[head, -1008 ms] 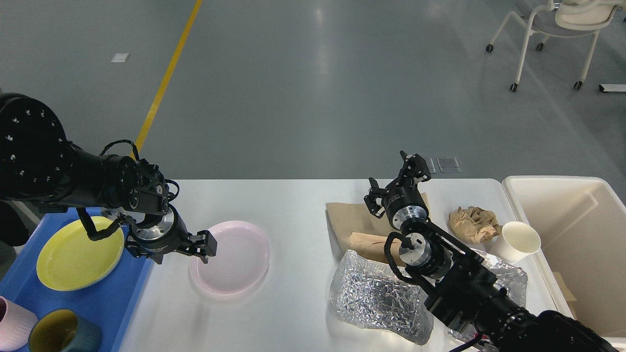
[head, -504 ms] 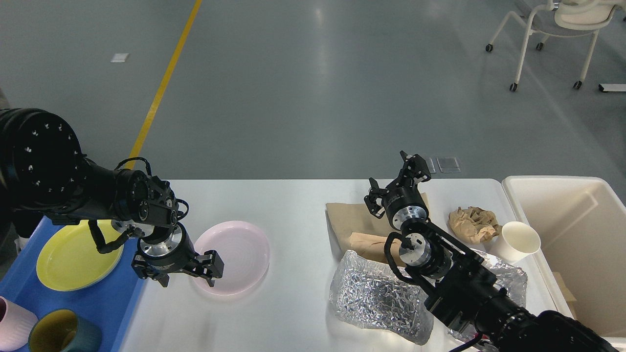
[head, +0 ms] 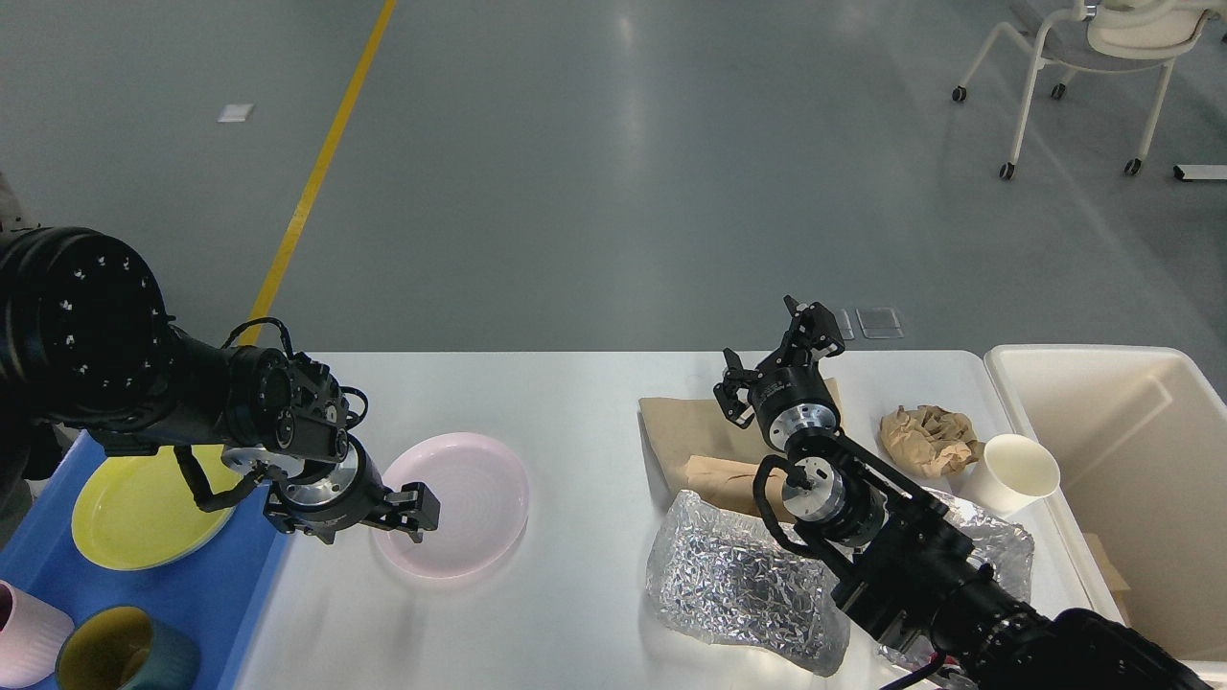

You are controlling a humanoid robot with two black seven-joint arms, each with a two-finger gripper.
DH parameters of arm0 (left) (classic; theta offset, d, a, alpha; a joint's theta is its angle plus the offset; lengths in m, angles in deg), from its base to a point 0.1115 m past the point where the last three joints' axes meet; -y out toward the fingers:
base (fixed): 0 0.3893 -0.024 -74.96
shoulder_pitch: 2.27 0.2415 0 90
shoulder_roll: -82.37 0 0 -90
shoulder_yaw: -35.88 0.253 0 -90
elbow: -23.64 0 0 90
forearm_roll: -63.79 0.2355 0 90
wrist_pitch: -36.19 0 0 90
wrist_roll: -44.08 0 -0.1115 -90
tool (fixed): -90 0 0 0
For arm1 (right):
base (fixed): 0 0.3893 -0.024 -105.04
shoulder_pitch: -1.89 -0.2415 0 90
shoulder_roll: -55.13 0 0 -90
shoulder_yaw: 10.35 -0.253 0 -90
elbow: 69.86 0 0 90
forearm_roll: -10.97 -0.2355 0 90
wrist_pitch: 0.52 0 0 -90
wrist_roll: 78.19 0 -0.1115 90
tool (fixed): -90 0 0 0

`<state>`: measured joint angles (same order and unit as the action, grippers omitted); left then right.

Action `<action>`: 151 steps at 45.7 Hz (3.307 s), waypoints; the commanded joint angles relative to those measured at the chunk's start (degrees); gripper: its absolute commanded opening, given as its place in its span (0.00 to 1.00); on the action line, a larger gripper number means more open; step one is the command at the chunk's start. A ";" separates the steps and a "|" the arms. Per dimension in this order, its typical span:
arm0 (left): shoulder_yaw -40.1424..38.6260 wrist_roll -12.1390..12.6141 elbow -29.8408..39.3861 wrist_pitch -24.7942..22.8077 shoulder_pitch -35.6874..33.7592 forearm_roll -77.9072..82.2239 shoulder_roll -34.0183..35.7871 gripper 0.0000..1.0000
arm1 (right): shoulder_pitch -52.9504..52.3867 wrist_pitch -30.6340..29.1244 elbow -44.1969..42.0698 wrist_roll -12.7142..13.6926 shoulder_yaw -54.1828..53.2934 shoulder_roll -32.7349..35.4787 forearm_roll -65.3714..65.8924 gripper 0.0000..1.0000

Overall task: Tidy desktop
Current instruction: 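Move the left gripper down to the rim of the pink plate, then pinch the pink plate rim nearest the tray with the left gripper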

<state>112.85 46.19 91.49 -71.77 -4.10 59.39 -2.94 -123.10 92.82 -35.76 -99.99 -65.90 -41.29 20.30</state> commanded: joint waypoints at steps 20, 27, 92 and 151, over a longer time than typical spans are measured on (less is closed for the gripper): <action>0.03 0.08 0.00 6.62 3.06 0.09 -0.22 0.95 | -0.08 0.00 0.00 0.00 0.00 0.00 -0.02 1.00; -0.41 0.08 0.00 6.80 3.06 0.09 -0.13 0.95 | -0.08 0.00 0.00 0.00 0.00 0.00 -0.02 1.00; -2.96 0.26 -1.05 14.00 9.21 -0.53 0.57 0.96 | -0.08 0.00 0.00 0.00 0.00 0.09 -0.02 1.00; -5.51 8.26 -3.34 26.40 15.45 -3.43 1.10 0.66 | -0.08 0.00 0.00 0.00 0.00 0.00 -0.02 1.00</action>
<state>107.75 53.82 88.55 -45.71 11.34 55.96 -1.87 -123.18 92.82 -35.77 -99.99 -65.90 -41.22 20.32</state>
